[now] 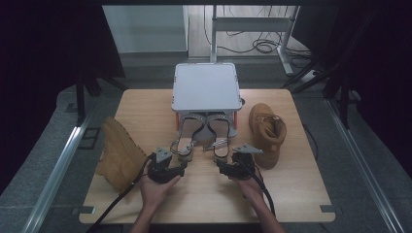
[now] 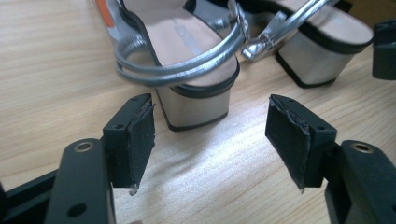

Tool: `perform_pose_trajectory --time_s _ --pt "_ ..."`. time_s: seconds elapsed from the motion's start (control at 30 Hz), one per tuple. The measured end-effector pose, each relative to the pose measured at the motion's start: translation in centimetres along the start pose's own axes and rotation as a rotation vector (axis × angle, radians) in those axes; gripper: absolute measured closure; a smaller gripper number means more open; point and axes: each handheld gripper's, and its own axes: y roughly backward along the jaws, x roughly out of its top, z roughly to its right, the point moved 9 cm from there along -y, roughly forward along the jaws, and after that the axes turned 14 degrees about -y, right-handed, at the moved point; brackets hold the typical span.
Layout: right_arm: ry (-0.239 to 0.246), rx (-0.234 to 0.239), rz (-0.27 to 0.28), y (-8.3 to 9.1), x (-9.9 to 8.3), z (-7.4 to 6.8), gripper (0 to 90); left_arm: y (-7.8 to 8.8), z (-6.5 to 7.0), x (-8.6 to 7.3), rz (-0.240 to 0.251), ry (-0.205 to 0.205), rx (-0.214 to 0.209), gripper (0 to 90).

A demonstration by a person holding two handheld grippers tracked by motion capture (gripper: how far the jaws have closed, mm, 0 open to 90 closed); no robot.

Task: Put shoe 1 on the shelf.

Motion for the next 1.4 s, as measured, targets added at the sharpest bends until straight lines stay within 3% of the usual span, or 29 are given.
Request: perform_pose_trajectory --time_s 0.13,0.3,0.37,0.57,0.8,1.03,1.27,1.4 --pt "0.004 -0.011 -0.011 -0.2 -0.2 0.1 26.3 -0.7 -0.2 -0.1 -0.023 0.002 0.02 32.2" --pt "0.014 -0.031 -0.016 -0.7 -0.1 0.4 25.9 -1.6 -0.4 0.4 -0.063 -0.071 0.093 31.1" --pt "0.018 -0.034 -0.016 -0.9 -0.1 0.4 25.8 -2.2 0.0 0.4 -0.076 -0.061 0.078 30.3" --pt "0.037 -0.047 -0.018 -1.4 0.0 0.2 25.5 -3.7 0.5 0.4 -0.111 -0.071 0.095 30.0" --pt "0.055 -0.069 -0.028 -2.3 0.1 0.3 24.4 -4.9 0.0 0.8 -0.106 -0.046 0.116 27.8" --pt "0.054 -0.073 -0.035 -3.1 0.4 0.1 22.6 -6.0 -0.9 1.8 -0.094 -0.016 0.102 28.6" --pt "0.046 -0.086 -0.024 -4.0 0.8 0.4 22.9 -7.1 -1.4 2.1 -0.093 -0.014 0.128 34.9" --pt "0.08 -0.114 -0.038 -4.8 0.6 0.3 23.3 -7.2 -1.4 2.2 -0.087 0.002 0.149 35.9"
